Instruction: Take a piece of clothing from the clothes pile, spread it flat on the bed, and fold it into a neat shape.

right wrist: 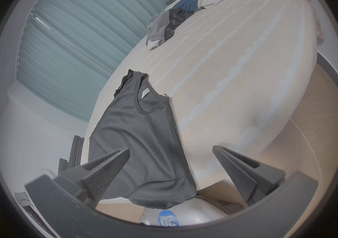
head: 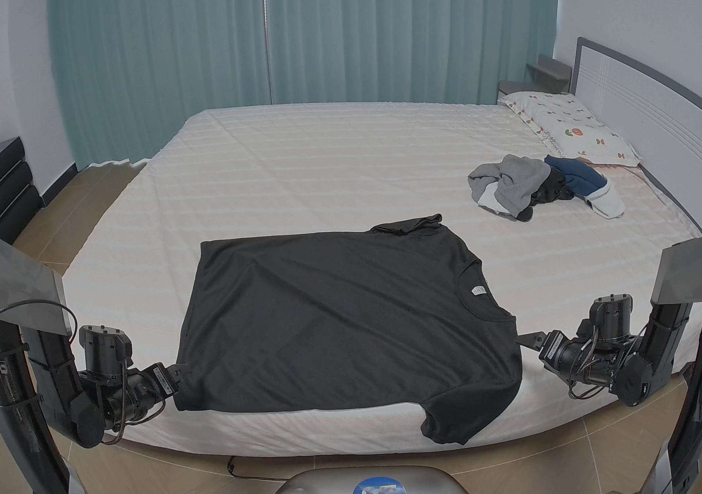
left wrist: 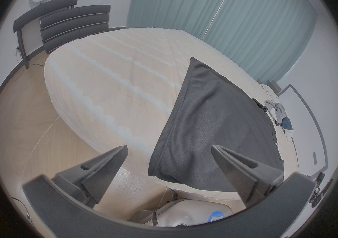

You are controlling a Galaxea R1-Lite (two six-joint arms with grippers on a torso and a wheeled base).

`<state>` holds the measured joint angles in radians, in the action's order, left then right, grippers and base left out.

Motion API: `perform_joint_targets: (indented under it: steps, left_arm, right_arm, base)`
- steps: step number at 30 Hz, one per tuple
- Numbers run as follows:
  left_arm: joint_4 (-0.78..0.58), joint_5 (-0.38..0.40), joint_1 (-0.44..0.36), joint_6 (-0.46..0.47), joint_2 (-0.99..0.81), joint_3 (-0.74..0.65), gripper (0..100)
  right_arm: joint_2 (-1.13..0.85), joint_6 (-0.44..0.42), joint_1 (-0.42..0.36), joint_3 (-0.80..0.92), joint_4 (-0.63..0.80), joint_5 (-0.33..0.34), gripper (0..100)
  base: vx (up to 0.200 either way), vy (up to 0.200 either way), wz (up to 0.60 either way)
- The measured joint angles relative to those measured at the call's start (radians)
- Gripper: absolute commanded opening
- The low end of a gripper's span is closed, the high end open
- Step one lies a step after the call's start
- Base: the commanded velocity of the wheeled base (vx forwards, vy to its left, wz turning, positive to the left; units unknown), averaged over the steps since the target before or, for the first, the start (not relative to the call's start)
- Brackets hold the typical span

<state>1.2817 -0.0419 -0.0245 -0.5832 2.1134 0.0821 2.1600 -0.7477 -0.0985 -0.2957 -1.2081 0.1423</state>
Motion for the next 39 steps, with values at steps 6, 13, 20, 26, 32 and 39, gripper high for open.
perform_joint_targets:
  steps: [6,13,20,26,32,39]
  left_arm:
    - [0.005,0.000,0.003,0.000,0.002,0.001,100]
    - [0.073,-0.001,0.010,-0.021,-0.001,-0.006,100]
    - [0.103,0.002,0.013,-0.066,0.001,-0.010,100]
    - [0.104,0.002,0.010,-0.071,0.010,-0.007,100]
    - [0.105,0.001,0.004,-0.090,0.028,-0.007,100]
    - [0.105,0.000,-0.008,-0.142,0.037,0.001,100]
  right_arm:
    - [-0.005,0.000,0.004,-0.001,0.000,0.000,100]
    - [-0.023,-0.017,0.005,0.000,0.000,0.001,100]
    - [-0.046,-0.039,0.003,-0.001,0.000,0.001,100]
    - [-0.099,-0.053,-0.032,0.004,0.001,0.000,100]
    - [-0.131,-0.042,-0.076,-0.060,0.051,-0.008,100]
    - [-0.119,-0.026,-0.091,-0.278,0.277,-0.010,100]
  base:
    - [0.000,0.000,0.00]
    - [0.000,0.000,0.00]
    - [0.171,0.000,0.00]
    - [0.200,0.000,0.00]
    - [0.100,0.000,0.00]
    - [0.000,0.000,0.00]
